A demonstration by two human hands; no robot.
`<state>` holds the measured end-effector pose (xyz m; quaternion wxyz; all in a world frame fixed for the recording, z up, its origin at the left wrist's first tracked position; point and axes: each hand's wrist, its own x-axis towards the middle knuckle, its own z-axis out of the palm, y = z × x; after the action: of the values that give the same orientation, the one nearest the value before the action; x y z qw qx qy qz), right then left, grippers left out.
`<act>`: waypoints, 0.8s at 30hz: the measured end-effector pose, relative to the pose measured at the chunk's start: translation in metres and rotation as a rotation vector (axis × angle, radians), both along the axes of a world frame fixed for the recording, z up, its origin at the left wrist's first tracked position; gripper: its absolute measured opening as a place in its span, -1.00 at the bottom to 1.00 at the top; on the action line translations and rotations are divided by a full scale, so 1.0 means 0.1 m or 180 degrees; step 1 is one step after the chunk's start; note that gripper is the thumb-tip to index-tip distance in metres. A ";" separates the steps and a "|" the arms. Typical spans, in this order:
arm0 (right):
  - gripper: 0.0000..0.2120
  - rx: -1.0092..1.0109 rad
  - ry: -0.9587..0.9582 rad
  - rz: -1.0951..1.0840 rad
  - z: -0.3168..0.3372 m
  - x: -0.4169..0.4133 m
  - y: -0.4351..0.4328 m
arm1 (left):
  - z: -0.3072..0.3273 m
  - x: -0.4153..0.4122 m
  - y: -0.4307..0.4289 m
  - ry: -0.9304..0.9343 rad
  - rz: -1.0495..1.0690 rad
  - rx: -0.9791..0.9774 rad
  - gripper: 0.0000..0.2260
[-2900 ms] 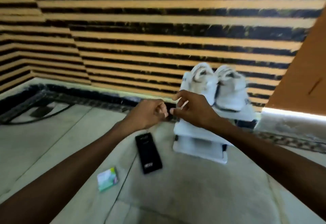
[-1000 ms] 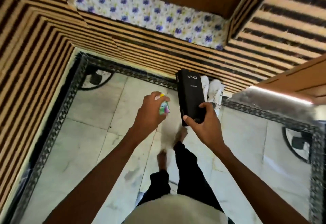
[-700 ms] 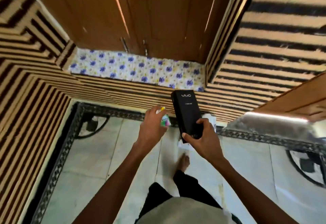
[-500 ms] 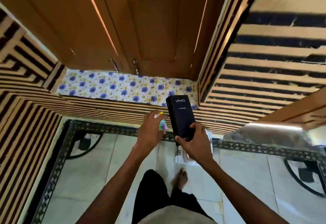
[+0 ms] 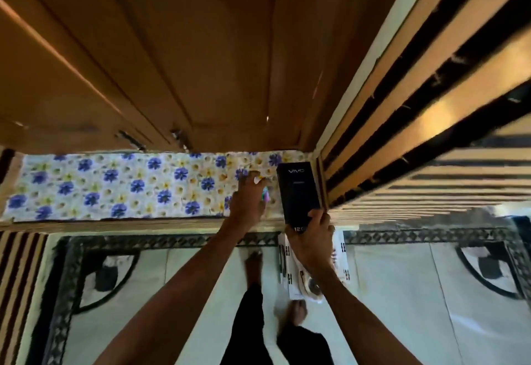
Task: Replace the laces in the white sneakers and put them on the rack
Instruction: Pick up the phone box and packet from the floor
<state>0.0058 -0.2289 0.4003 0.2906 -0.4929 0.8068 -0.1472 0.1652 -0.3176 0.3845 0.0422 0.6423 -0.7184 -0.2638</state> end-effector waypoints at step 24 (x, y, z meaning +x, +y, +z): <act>-0.33 0.0519 0.1573 -0.0276 -0.56 0.43 -0.77 | -0.77 -0.16 -0.79 0.0582 0.0072 -0.0475 -0.45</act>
<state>0.0489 -0.3062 0.3441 0.1169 -0.4539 0.8828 0.0309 0.1493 -0.3967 0.3080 0.1582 0.6187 -0.7220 -0.2665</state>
